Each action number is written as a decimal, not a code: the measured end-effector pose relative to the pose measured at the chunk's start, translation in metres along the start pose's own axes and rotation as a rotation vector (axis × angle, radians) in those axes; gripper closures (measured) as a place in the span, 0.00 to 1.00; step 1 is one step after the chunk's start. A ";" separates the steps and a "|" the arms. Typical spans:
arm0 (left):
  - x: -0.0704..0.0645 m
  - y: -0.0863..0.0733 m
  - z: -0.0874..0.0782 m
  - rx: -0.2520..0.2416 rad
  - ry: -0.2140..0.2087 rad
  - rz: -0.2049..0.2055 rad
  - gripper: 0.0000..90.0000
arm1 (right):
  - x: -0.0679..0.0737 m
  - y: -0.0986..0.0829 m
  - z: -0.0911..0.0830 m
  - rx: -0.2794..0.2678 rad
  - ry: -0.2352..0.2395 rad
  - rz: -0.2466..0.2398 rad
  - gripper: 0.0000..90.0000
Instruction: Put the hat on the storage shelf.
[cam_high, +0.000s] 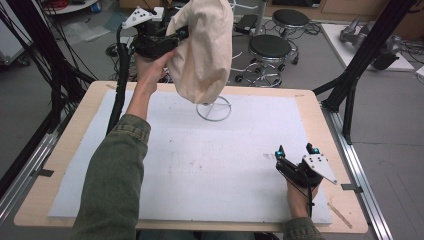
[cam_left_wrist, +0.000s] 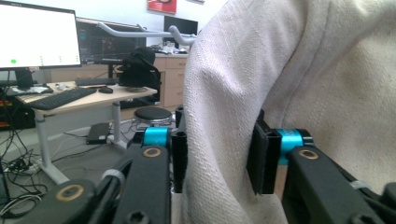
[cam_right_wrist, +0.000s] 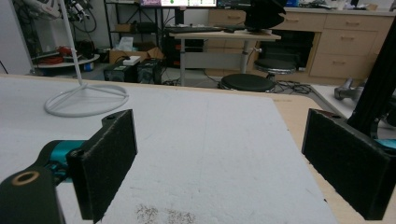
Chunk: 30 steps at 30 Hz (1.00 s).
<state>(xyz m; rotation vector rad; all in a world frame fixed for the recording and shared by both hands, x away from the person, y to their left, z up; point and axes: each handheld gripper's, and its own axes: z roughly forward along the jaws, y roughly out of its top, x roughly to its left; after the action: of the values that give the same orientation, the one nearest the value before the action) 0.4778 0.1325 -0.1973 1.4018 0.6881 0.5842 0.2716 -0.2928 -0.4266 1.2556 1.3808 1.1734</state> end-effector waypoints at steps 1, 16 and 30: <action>0.000 0.000 0.000 -0.001 0.002 -0.002 0.72 | 0.000 0.000 0.000 0.000 0.000 0.001 0.10; 0.001 -0.001 -0.016 -0.045 0.030 -0.021 0.46 | 0.000 0.000 0.000 -0.003 -0.002 -0.004 0.10; 0.000 -0.005 -0.036 -0.054 0.056 -0.001 0.37 | 0.001 0.001 0.000 -0.006 -0.003 -0.005 0.10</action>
<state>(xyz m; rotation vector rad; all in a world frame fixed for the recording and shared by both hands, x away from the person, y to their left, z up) 0.4513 0.1569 -0.2036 1.3390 0.7130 0.6383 0.2713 -0.2915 -0.4260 1.2484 1.3769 1.1709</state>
